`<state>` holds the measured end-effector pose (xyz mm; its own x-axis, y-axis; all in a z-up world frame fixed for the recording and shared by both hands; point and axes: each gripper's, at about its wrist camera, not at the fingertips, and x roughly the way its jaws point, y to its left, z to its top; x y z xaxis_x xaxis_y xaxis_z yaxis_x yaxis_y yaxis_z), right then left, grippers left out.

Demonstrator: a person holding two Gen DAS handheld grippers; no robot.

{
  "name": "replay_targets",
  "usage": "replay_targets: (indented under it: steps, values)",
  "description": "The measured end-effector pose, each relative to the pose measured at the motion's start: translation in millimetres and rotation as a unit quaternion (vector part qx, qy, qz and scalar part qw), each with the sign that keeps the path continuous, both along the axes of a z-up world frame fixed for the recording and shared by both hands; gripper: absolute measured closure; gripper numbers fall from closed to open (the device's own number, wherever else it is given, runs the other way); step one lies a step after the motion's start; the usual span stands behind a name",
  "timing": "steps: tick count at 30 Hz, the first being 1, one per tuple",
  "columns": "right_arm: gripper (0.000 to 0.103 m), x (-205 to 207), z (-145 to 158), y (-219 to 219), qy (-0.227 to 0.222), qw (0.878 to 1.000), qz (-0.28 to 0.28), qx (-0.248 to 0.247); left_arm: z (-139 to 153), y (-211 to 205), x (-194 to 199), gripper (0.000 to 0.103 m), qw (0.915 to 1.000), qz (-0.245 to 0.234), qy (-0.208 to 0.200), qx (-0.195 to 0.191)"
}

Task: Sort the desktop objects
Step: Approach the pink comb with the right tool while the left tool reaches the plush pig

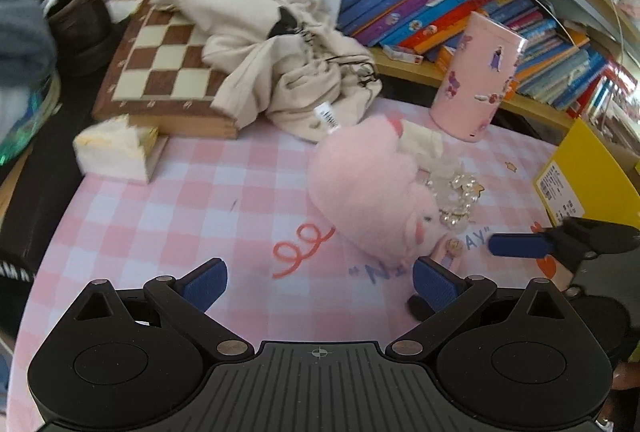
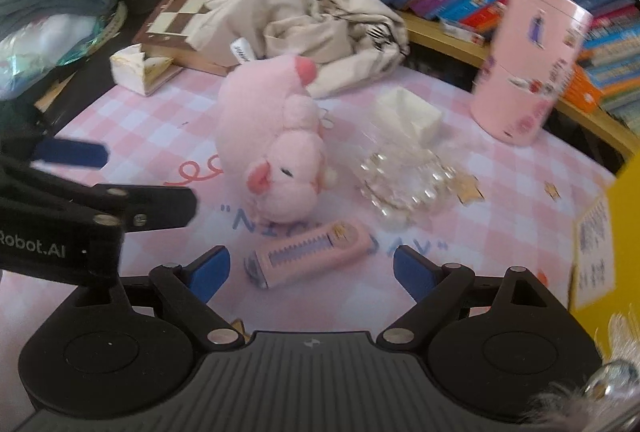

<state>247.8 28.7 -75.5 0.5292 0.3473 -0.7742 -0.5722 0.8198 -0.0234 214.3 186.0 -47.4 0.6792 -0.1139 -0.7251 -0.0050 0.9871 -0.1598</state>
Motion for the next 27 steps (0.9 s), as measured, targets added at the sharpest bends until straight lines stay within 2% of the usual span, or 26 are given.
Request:
replay_targets:
  steps: [3, 8, 13, 20, 23, 25, 27]
  values:
    - [0.014, 7.4, -4.4, 2.7, 0.004, 1.0, 0.016, 0.006, 1.7, -4.5, 15.8, 0.002, 1.0, -0.004, -0.006, 0.002]
    - [0.015, 19.0, -12.3, 1.2, 0.027, 0.999, 0.0, 0.017, -5.6, -14.6, 45.1, 0.002, 0.9999, -0.006, 0.008, -0.009]
    - [0.017, 20.2, -14.8, -0.3, 0.025, 0.999, -0.002, 0.022, -17.4, -20.8, 63.9, 0.002, 0.999, -0.01, 0.02, -0.04]
    - [0.028, 14.4, -14.7, -2.2, 0.009, 1.0, 0.007, 0.021, -27.4, -30.2, 76.7, 0.003, 0.9968, -0.011, 0.034, -0.072]
    - [0.029, 13.9, -14.1, -5.2, 0.01, 1.0, 0.0, 0.023, -28.8, -32.4, 78.9, 0.016, 0.9954, -0.022, 0.035, -0.086]
    - [0.029, 13.3, -13.3, -7.0, 0.013, 1.0, -0.005, 0.021, -27.5, -33.7, 78.5, 0.051, 0.9942, -0.03, 0.033, -0.097]
    - [0.03, 10.8, -11.6, -8.5, 0.014, 1.0, -0.009, 0.018, -23.4, -36.6, 76.4, 0.053, 0.9953, -0.031, 0.034, -0.086]
